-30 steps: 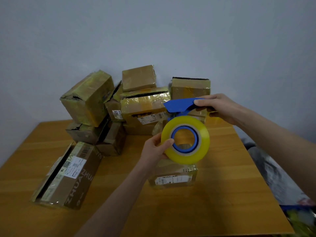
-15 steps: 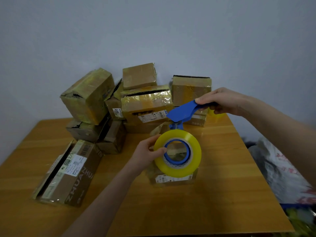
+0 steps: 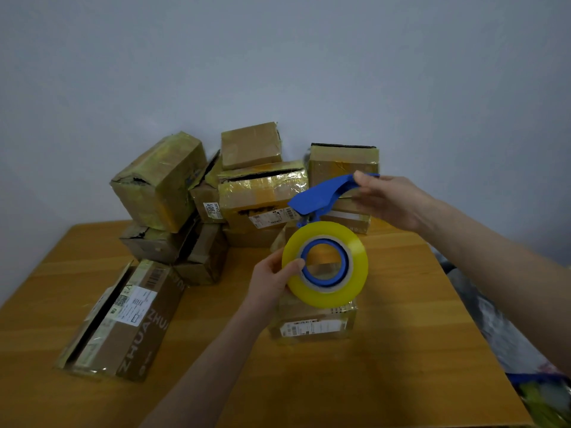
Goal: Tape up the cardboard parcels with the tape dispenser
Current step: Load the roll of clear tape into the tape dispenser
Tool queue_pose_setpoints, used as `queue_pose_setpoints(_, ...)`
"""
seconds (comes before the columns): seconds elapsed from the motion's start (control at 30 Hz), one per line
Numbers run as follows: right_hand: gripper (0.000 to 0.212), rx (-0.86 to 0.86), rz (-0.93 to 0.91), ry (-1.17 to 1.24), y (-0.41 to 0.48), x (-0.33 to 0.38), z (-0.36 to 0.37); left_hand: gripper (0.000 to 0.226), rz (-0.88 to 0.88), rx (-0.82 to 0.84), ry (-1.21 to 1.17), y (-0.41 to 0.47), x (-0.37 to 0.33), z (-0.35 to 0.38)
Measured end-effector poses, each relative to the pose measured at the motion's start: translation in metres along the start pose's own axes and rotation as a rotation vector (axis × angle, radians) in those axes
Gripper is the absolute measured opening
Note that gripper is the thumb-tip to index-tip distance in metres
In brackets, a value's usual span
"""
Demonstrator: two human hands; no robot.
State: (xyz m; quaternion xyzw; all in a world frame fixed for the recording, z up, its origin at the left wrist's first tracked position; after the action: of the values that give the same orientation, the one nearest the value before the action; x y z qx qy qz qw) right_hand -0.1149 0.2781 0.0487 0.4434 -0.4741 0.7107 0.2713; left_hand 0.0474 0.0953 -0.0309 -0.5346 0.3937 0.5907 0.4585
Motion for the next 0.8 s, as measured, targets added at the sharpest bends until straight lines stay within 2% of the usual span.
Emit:
queue_pose_setpoints(0.1, 0.083, 0.128, 0.127, -0.483, -0.012, -0.034, 0.013, 0.03, 0.02, -0.012, 0.028, 0.001, -0.002, 0.005)
queue_pose_setpoints(0.13, 0.078, 0.163, 0.127, -0.542, -0.014, -0.042, 0.018, 0.027, 0.025, -0.017, 0.038, 0.002, -0.002, 0.007)
queue_pose_setpoints(0.27, 0.059, 0.139, 0.043, -0.467, -0.012, -0.048, 0.021, 0.038, -0.062, 0.064, 0.107, 0.003, -0.005, 0.008)
queue_pose_setpoints(0.37, 0.04, 0.11, 0.032, -0.474, -0.011, -0.048, 0.012, 0.051, -0.277, 0.203, 0.46, 0.002, -0.016, -0.017)
queue_pose_setpoints(0.43, 0.034, 0.1, 0.021, -0.502, -0.011, -0.044, 0.008, 0.051, -0.32, 0.234, 0.691, 0.006, -0.032, -0.04)
queue_pose_setpoints(0.47, 0.033, 0.105, 0.014, -0.524, -0.012, -0.042, 0.008, 0.047, -0.244, 0.171, 0.774, 0.012, -0.044, -0.048)
queue_pose_setpoints(0.53, 0.033, 0.138, 0.007, -0.58, -0.012, -0.04, 0.013, 0.041, 0.054, 0.036, 0.837, 0.028, -0.074, -0.046)
queue_pose_setpoints(0.6, 0.029, 0.203, -0.002, -0.618, -0.014, -0.04, 0.022, 0.059, 0.268, 0.18, 0.8, 0.042, -0.095, -0.015)
queue_pose_setpoints(0.63, 0.028, 0.229, -0.01, -0.63, -0.015, -0.04, 0.027, 0.065, 0.306, 0.292, 0.829, 0.048, -0.1, 0.002)
queue_pose_setpoints(0.7, 0.031, 0.247, -0.018, -0.655, -0.017, -0.039, 0.034, 0.059, 0.345, 0.426, 0.936, 0.056, -0.102, 0.026)
queue_pose_setpoints(0.8, 0.048, 0.25, -0.033, -0.66, -0.021, -0.037, 0.037, 0.05, 0.32, 0.443, 0.966, 0.066, -0.1, 0.028)
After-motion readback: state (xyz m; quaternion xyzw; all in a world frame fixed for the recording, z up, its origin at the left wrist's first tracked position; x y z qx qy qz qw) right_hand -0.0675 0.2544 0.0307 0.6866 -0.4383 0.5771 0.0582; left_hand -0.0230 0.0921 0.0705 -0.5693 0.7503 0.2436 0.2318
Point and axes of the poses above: each hand's wrist, its own y-axis towards the middle knuckle, its own z-axis out of the palm, x = y × z, the point moved 4 cm from there along y, towards the middle knuckle, and after that the axes turned 7 degrees about z, right-handed, at the moved point
